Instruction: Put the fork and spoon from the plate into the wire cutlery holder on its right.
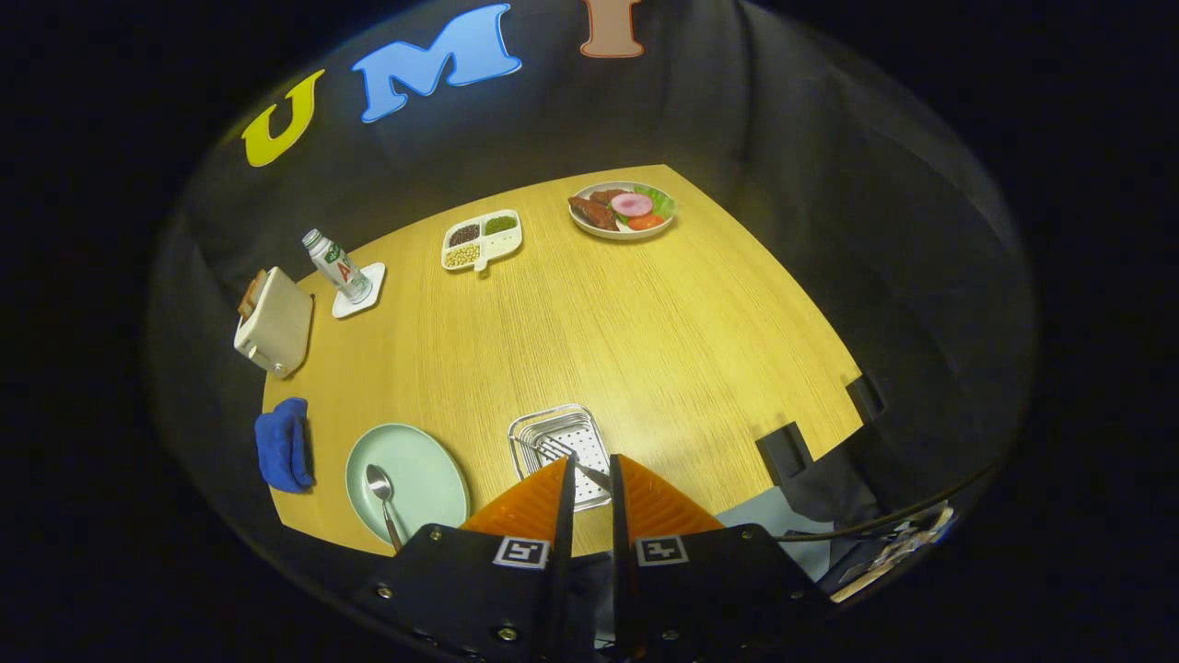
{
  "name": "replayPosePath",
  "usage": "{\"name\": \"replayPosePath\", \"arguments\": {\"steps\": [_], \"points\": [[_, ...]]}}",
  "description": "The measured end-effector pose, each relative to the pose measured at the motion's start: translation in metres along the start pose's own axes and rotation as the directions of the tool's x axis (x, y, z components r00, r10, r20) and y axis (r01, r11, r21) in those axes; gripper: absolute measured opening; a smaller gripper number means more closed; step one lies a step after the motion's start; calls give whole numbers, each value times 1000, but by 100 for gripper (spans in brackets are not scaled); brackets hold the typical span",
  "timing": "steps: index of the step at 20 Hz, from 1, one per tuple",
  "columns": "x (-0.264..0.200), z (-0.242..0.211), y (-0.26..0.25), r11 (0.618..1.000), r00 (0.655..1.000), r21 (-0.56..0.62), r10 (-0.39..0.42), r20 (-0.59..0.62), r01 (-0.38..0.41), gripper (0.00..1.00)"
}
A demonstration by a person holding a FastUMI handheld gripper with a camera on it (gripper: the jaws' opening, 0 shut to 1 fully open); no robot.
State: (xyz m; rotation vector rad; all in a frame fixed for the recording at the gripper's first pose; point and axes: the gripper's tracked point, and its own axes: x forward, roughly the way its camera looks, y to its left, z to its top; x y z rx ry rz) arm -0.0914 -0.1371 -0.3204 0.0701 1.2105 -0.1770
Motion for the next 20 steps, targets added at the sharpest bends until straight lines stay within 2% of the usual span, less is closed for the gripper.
{"name": "replayPosePath", "arguments": {"steps": [4,10,16,20], "points": [[-6,2,18,999,999,-35,21,44,-19,20],[-5,2,74,990,992,-104,107,71,-99,20],[3,-12,142,964,978,-179,207,29,-199,20],[11,-39,189,931,962,-243,270,-44,-272,20]]}}
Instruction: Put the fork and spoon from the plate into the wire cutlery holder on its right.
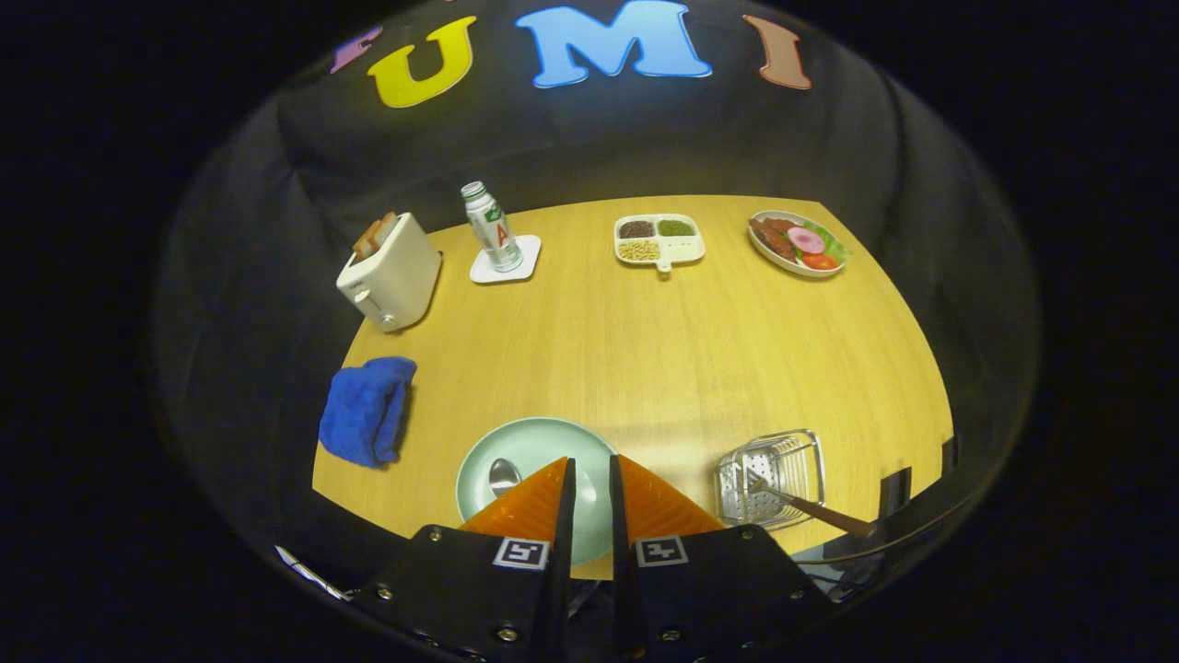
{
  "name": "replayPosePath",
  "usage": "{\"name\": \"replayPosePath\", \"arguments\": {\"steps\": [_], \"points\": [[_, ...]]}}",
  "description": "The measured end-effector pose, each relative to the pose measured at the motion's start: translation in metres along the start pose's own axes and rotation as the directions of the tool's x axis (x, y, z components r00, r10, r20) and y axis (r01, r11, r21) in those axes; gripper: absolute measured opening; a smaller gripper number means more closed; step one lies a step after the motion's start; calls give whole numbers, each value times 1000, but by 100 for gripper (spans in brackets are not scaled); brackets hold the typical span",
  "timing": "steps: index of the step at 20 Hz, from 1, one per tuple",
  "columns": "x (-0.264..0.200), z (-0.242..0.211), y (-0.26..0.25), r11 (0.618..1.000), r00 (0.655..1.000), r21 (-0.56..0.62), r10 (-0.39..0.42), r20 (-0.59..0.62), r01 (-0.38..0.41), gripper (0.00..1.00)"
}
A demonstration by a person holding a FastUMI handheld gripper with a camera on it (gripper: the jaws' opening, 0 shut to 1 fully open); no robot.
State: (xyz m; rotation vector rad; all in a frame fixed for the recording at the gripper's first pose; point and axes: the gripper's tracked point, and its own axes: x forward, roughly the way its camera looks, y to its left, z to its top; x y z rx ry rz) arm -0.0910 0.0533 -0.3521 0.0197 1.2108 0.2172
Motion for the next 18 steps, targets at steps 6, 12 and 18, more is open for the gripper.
{"name": "replayPosePath", "arguments": {"steps": [6,12,18], "points": [[36,-48,52,992,985,-89,80,-152,-94,20],[69,-87,70,983,954,-133,88,-286,-131,20],[91,-128,71,975,920,-173,62,-387,-138,20]]}}
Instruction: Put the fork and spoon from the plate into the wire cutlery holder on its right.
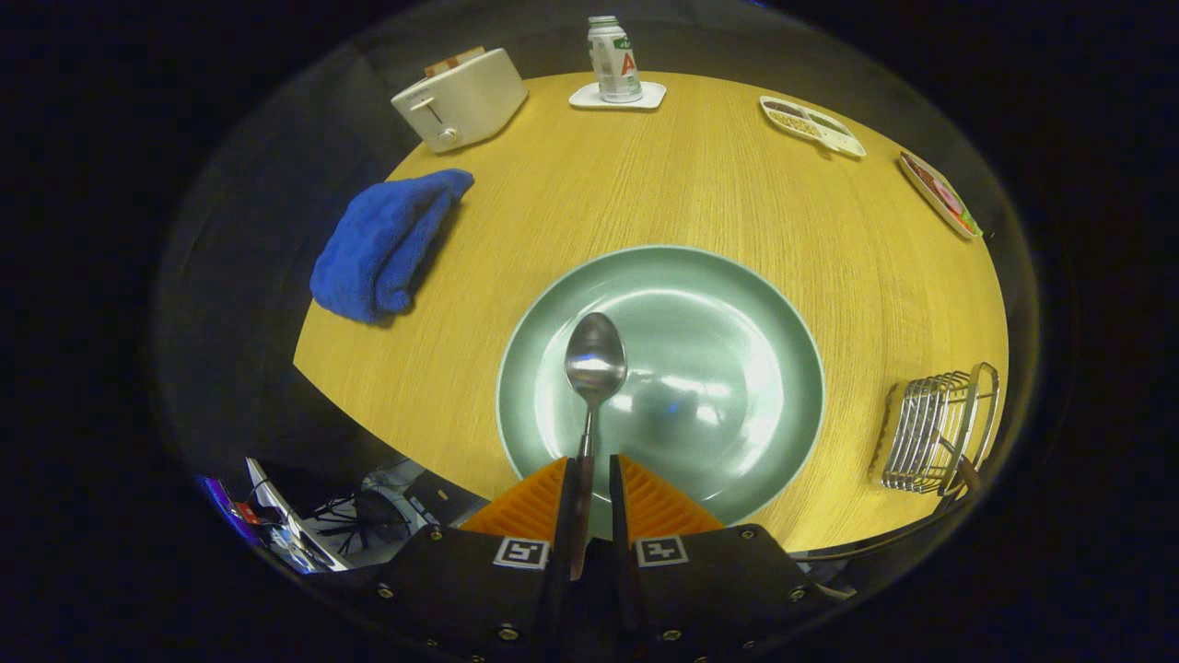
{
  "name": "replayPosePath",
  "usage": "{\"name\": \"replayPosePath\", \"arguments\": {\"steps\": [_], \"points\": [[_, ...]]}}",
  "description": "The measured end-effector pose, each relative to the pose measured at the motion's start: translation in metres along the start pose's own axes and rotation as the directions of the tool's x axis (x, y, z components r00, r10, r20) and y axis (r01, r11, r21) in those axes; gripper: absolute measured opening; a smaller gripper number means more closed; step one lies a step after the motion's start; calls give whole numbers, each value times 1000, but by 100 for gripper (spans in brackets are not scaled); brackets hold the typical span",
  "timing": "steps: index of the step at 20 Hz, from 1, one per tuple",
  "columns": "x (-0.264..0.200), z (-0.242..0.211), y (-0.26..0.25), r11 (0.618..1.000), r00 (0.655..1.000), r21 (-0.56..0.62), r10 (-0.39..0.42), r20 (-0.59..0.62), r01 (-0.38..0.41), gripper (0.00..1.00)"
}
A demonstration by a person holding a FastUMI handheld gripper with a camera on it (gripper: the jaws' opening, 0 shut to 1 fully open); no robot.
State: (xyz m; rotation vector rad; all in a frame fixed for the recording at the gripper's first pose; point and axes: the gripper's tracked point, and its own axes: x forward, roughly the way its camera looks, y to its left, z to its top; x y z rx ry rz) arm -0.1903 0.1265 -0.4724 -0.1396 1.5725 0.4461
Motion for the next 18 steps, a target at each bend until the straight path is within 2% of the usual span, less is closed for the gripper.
{"name": "replayPosePath", "arguments": {"steps": [6,8,10,11,18], "points": [[18,-13,3,1000,999,-1,13,-52,-13,20],[24,-14,0,999,998,36,5,-59,-3,12],[21,-5,-3,997,999,71,3,-36,-1,13],[23,-10,-7,997,999,75,-23,-36,25,1],[3,1,-17,993,999,120,-14,34,9,1]]}}
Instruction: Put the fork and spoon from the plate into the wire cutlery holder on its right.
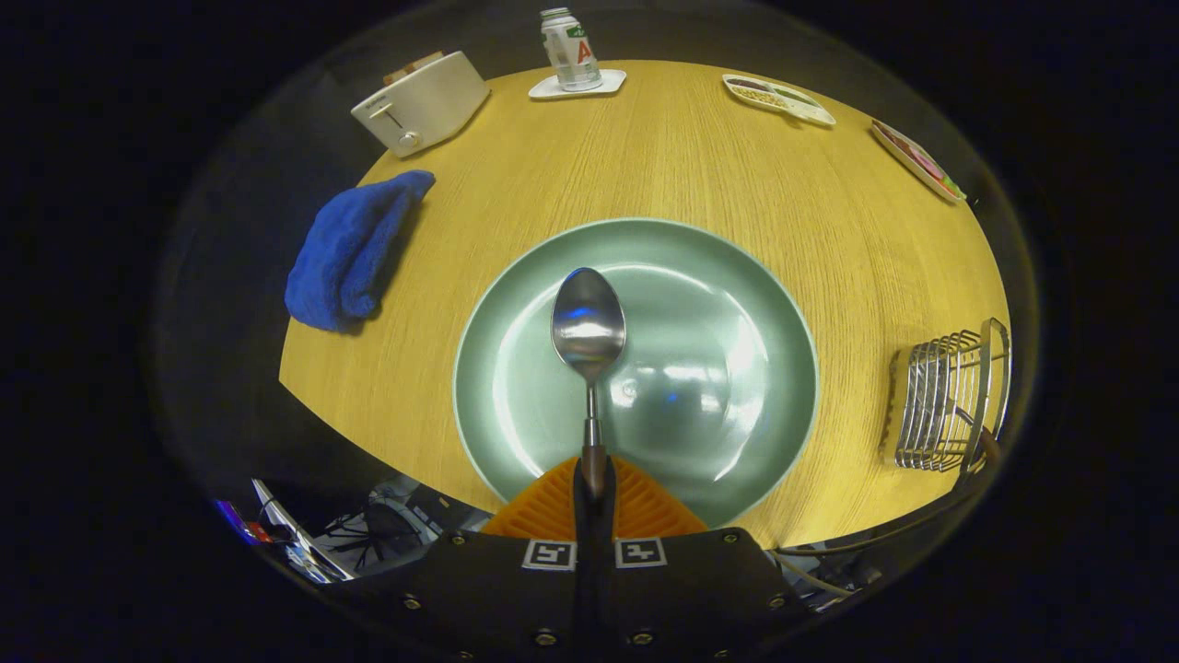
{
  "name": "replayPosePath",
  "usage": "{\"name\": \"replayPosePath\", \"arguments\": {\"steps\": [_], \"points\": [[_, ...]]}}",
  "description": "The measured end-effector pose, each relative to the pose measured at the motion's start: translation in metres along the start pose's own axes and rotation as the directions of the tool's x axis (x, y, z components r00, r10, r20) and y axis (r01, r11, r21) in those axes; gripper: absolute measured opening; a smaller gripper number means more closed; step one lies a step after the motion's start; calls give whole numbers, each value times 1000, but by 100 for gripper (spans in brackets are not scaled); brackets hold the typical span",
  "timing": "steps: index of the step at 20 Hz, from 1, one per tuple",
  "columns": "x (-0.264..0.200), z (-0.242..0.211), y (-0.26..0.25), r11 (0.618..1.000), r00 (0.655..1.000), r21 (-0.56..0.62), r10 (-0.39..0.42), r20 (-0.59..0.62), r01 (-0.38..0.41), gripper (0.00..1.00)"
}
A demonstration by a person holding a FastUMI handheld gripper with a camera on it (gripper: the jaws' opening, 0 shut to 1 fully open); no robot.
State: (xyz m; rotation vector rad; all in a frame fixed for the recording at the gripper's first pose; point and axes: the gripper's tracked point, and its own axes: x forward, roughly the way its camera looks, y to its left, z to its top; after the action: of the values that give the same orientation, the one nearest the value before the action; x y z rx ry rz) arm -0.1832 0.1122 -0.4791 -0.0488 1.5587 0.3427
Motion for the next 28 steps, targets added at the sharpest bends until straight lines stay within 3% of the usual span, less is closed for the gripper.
{"name": "replayPosePath", "arguments": {"steps": [6,15,22,28], "points": [[-29,24,-18,998,997,69,-1,76,-4,1],[-88,41,-97,983,981,175,-93,169,63,1],[-125,23,-156,953,970,285,-161,184,104,1],[-138,-10,-191,925,974,357,-186,130,129,1]]}}
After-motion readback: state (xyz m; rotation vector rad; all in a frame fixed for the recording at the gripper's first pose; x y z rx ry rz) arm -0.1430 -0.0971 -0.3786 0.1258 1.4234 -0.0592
